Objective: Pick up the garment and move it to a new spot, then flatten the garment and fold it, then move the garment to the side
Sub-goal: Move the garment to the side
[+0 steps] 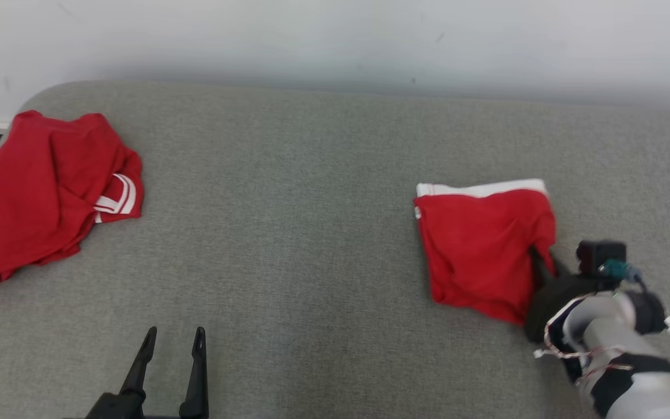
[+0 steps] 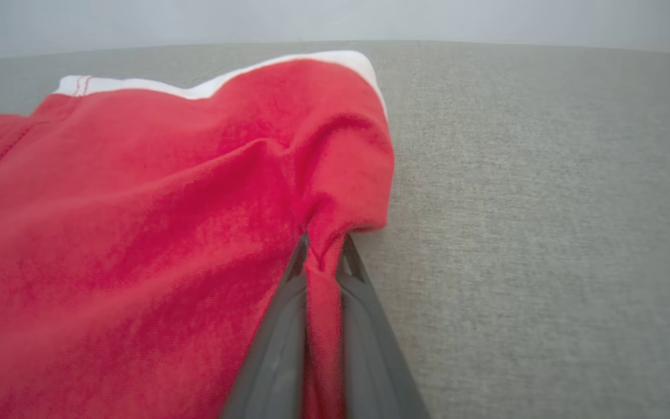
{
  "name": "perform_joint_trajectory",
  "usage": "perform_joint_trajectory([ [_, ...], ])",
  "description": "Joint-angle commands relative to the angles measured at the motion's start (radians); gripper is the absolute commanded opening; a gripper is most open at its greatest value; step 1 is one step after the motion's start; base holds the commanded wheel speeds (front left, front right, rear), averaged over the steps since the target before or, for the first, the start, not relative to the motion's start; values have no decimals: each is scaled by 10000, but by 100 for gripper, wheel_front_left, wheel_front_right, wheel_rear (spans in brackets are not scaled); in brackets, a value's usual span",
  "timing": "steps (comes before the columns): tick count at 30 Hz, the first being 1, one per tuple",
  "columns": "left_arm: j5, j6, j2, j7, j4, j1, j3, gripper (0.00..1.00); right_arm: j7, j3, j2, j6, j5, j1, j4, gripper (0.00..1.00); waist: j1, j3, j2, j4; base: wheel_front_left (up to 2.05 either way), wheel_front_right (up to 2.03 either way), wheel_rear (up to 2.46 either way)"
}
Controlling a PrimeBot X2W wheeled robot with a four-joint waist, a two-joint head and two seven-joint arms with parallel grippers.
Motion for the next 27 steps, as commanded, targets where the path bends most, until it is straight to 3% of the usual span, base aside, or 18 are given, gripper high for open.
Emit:
perform_joint_trajectory([
  [1, -73, 62, -5, -18, -69, -205, 0, 100, 52, 226, -283, -28, -40, -306, -61, 0, -1, 281, -1, -256, 0, 0, 0],
  [10, -202, 46, -5, -18, -425, -885, -155, 100, 852, 1830, -1821, -28, -58, -1533, -400, 0, -1, 1212, -1, -529, 0, 0, 0],
  [21, -202, 66, -5, -18, -1193, -1589, -297, 100, 1991, 3895, -4726, -28, 497, -3070, -1550, 0, -1, 2306, -1, -793, 0, 0, 0],
  [27, -87, 14, -3, -18, -1620, -1921, -345, 100, 2224, 4460, -5734, -28, 752, -3752, -1930, 0, -1, 2825, -1, -936, 0, 0, 0],
])
